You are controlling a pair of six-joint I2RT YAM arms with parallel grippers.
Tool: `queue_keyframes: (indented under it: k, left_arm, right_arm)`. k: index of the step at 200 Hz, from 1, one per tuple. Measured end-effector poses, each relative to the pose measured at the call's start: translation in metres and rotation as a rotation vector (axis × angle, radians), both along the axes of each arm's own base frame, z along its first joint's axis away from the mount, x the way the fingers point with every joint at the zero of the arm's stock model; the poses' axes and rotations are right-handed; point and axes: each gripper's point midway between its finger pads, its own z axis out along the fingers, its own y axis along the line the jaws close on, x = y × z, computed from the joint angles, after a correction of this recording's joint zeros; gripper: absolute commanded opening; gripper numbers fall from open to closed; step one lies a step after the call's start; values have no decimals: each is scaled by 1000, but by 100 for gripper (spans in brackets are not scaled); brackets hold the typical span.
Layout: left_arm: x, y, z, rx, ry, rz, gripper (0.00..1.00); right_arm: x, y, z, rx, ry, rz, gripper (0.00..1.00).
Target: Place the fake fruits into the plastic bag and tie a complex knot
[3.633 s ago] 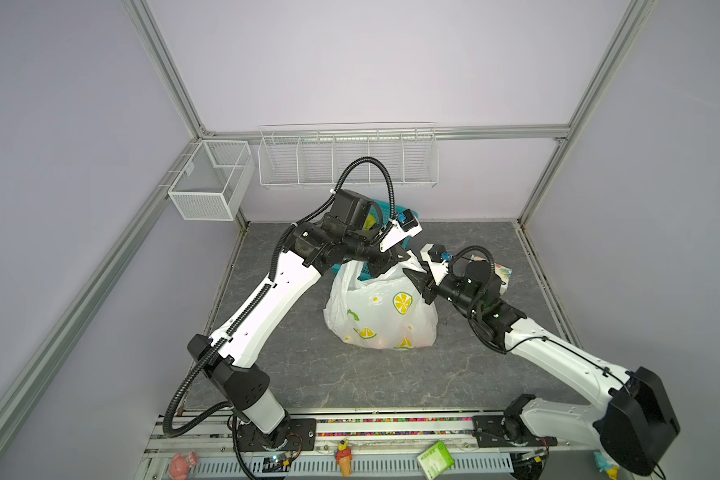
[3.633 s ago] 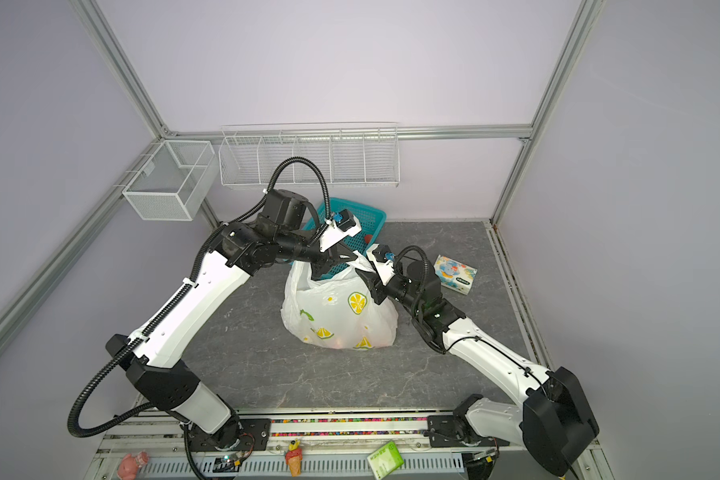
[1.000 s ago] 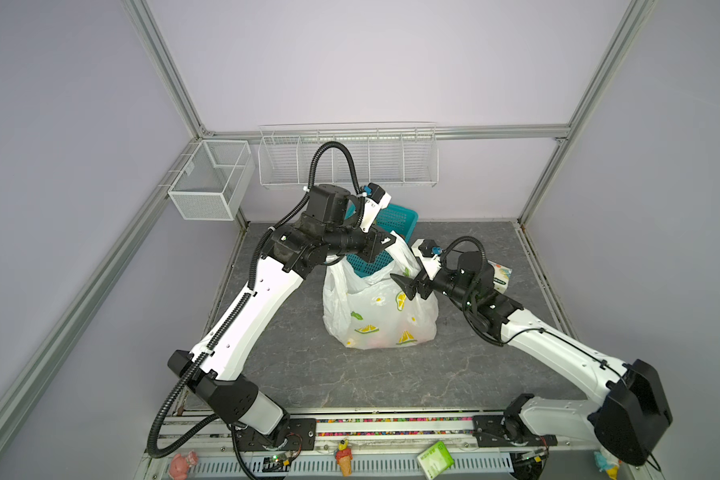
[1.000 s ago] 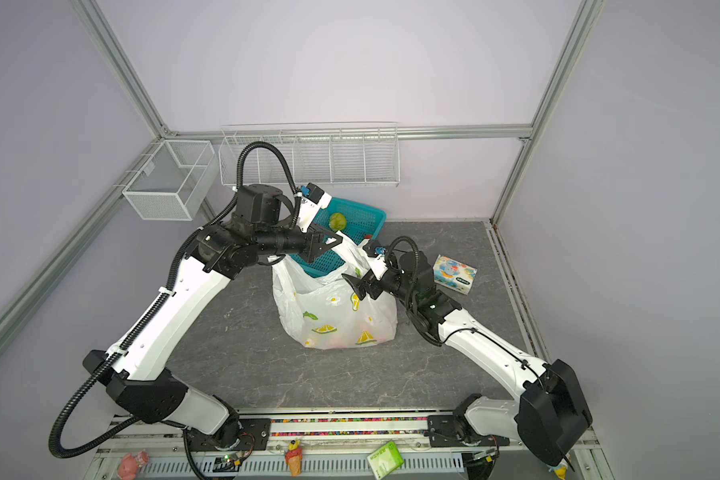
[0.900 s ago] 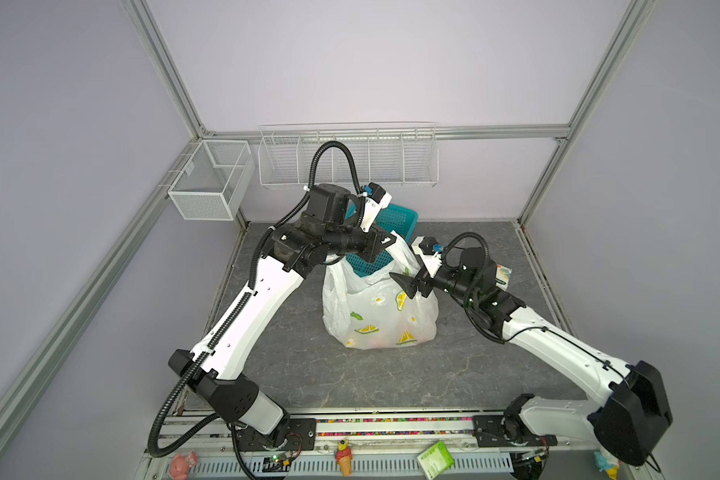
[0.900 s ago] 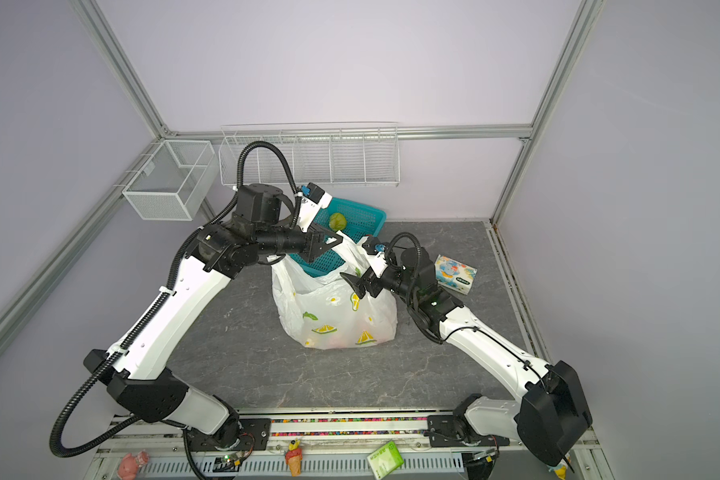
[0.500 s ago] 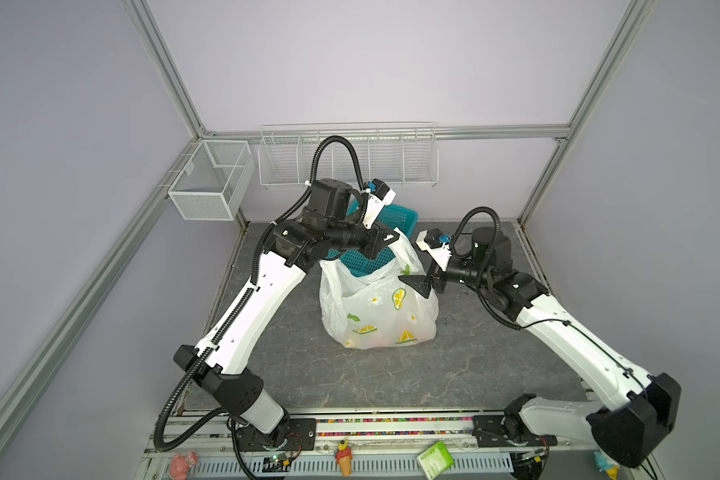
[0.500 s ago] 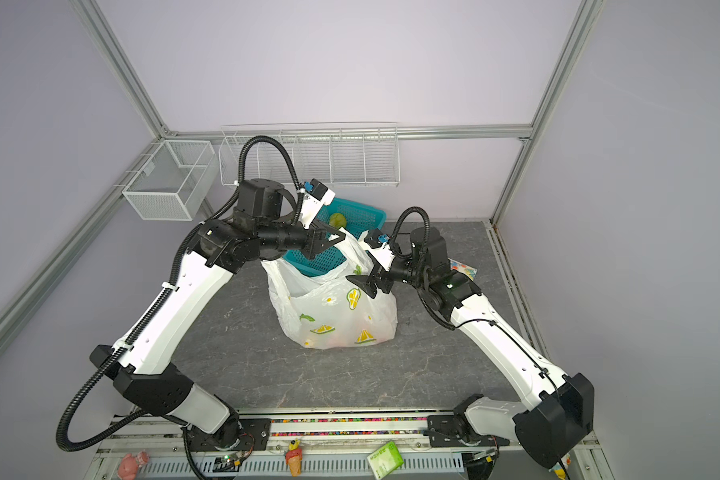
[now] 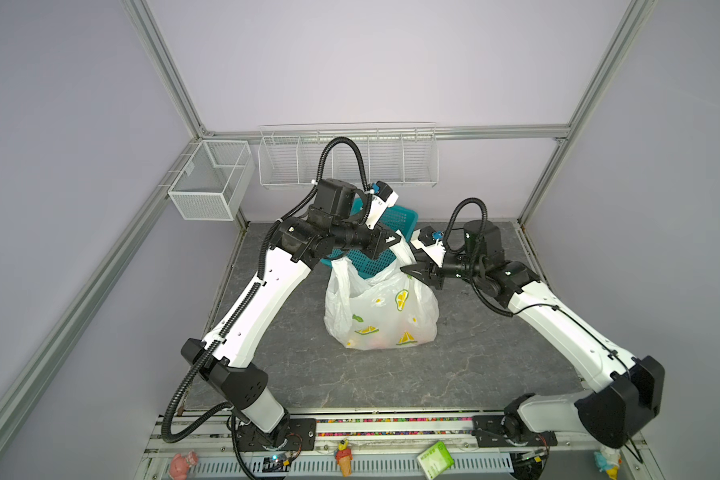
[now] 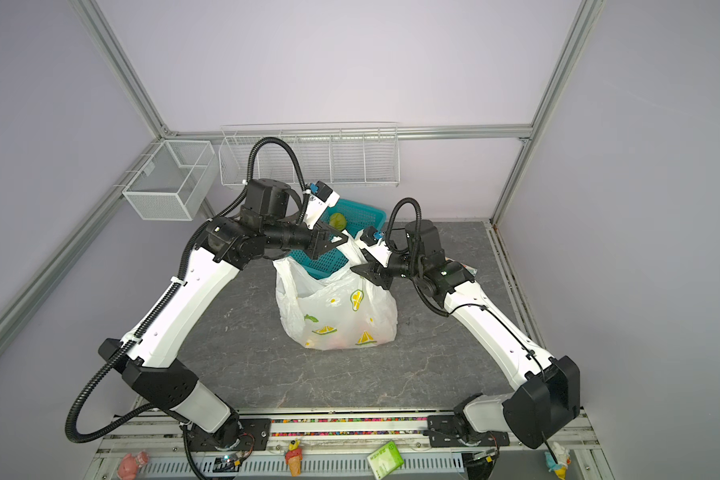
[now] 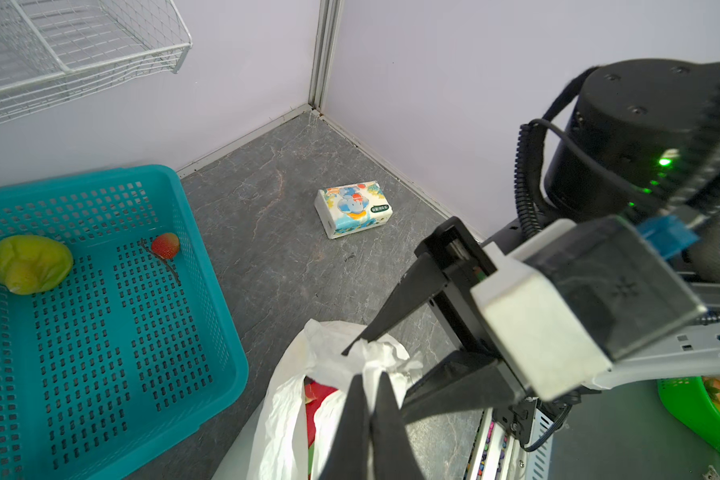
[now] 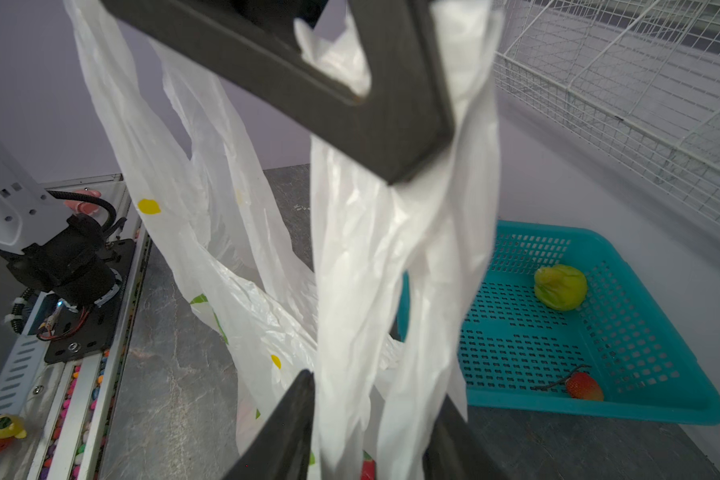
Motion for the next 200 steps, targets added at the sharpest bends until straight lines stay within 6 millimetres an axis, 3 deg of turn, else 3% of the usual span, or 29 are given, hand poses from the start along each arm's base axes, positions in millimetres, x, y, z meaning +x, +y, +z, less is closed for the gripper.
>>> queue_keyframes:
  k: [47,80,93,111,138,169,184,200]
  left_arm:
    - [0,0,3,-3,-4,0,0]
    - [1,1,7,-8,-14,8,54]
    - [2,2,10,-9,-26,17,66]
    - [0,9,20,-14,-83,29,77]
    - [-21,36,45,-32,-203,64,84]
    - [-55,87,74,-70,-343,114,85]
    - [-65,113,70,-69,-379,148,86]
    - [-77,131,46,-47,-373,159,86]
  right_arm:
    - [4,-3,0,15,16,-6,8]
    - [8,-4,-1,37,53,-38,6]
    - [9,-5,-8,37,89,-63,6]
    - [11,-7,-17,34,136,-99,6]
    - [16,-10,-20,35,163,-142,6]
    - [19,-12,-22,34,182,-169,6]
    - [20,-14,-23,32,187,-180,6]
    - [20,-14,-23,31,192,-185,6]
